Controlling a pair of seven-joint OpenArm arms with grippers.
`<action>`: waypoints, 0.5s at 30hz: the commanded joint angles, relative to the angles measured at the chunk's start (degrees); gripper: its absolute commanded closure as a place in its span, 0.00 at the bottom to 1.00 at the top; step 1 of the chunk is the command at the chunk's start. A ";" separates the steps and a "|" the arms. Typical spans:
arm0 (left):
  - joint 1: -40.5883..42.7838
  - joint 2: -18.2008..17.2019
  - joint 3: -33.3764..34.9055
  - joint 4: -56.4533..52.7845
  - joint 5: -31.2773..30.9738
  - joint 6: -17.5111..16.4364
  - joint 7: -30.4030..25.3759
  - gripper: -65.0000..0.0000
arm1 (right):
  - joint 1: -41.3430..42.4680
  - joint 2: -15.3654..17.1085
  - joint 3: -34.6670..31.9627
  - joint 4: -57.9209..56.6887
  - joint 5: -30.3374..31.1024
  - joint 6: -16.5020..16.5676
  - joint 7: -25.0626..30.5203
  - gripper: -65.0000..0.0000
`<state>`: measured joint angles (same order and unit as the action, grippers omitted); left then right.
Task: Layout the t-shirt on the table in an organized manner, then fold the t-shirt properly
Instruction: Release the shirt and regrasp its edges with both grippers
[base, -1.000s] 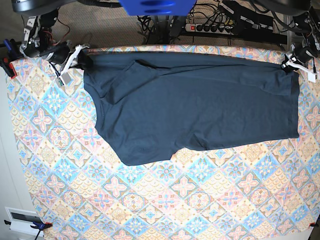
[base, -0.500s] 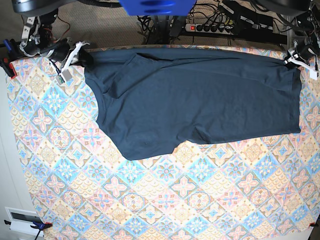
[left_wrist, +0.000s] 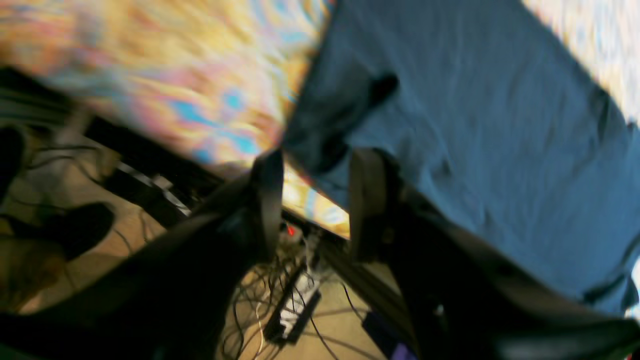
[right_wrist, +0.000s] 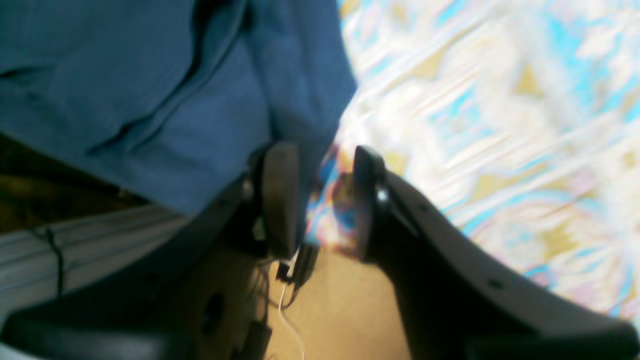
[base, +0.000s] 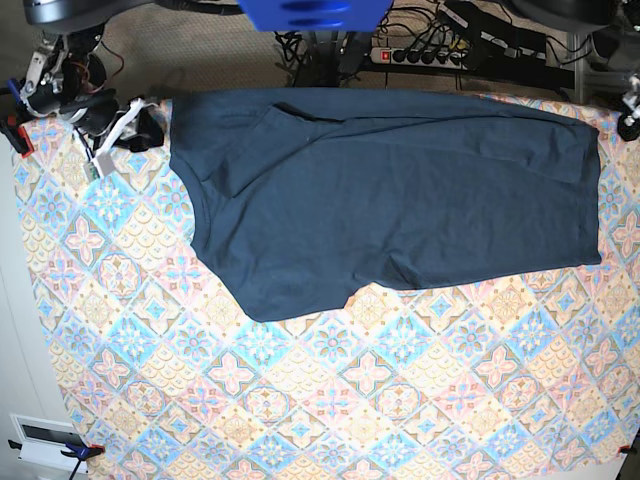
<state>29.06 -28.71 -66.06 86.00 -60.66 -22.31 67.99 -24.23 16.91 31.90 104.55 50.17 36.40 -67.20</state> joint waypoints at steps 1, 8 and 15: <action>0.08 -1.22 -0.71 0.82 -1.09 -0.16 -0.51 0.67 | 0.54 0.72 0.41 0.99 1.21 0.30 0.87 0.72; -8.71 -2.46 0.17 0.55 5.32 -0.07 -2.27 0.66 | 5.90 0.72 -0.21 0.99 1.21 0.30 0.87 0.72; -24.62 -1.31 8.26 -1.47 19.21 -0.07 -2.36 0.66 | 14.34 0.90 -6.54 0.99 1.12 0.30 0.69 0.72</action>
<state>4.60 -28.62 -57.43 83.96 -40.71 -22.48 66.46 -9.89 16.86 24.93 104.64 50.70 36.45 -67.16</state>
